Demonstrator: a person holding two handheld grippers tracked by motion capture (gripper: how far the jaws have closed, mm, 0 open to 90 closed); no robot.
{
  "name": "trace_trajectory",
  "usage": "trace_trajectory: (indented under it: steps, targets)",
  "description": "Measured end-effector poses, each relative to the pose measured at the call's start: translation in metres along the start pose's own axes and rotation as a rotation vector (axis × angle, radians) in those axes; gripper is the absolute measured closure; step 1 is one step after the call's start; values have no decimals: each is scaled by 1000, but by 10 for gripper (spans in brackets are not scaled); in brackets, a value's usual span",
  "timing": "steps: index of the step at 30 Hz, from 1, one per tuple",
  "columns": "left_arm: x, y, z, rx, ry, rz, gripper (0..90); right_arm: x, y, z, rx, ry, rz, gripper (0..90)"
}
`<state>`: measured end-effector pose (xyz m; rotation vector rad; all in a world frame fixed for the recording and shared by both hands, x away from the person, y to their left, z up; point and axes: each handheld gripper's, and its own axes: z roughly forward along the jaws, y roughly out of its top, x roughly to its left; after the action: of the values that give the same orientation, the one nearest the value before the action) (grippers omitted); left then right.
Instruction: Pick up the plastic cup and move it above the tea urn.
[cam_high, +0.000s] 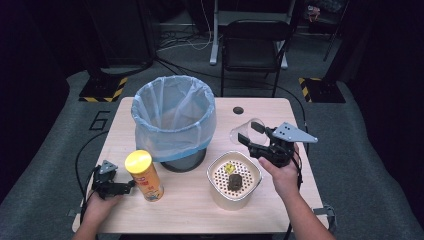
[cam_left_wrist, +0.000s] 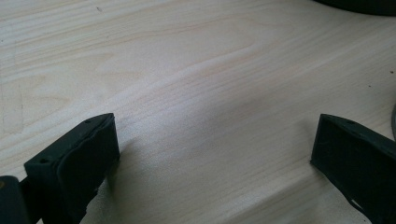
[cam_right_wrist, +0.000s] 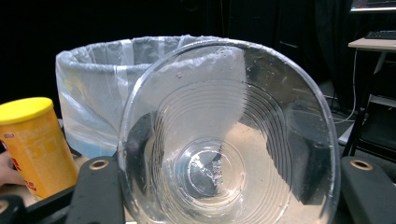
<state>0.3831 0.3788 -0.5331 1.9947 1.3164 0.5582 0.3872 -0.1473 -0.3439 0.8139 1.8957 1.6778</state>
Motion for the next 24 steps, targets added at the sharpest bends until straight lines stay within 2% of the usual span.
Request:
trace_trajectory:
  steps: [1, 3, 6, 9, 13, 15, 22, 24]
  targets:
    - [0, 0, 0, 0, 0, 0, 7, 0, 1, 0, 2, 2, 11, 363]
    - [0, 0, 0, 0, 0, 0, 7, 0, 4, 1, 13, -2, 2, 363]
    - [0, 0, 0, 1, 0, 0, 7, 2, 19, 4, 16, -2, -39, 363]
    - [0, 0, 0, 1, 0, 0, 6, 6, 37, 11, 19, 13, -52, 362]
    - [0, 0, 0, 0, 0, 0, 7, 11, 60, 26, 23, 9, -87, 358]
    - [0, 0, 0, 0, 0, -1, 6, 14, 73, 33, 8, 12, -110, 357]
    - [0, 0, 0, 0, 0, 1, 6, 22, 106, 66, 28, 70, -101, 350]
    - [0, 0, 0, 0, -2, -3, 6, 26, 112, 78, 29, 70, -108, 347]
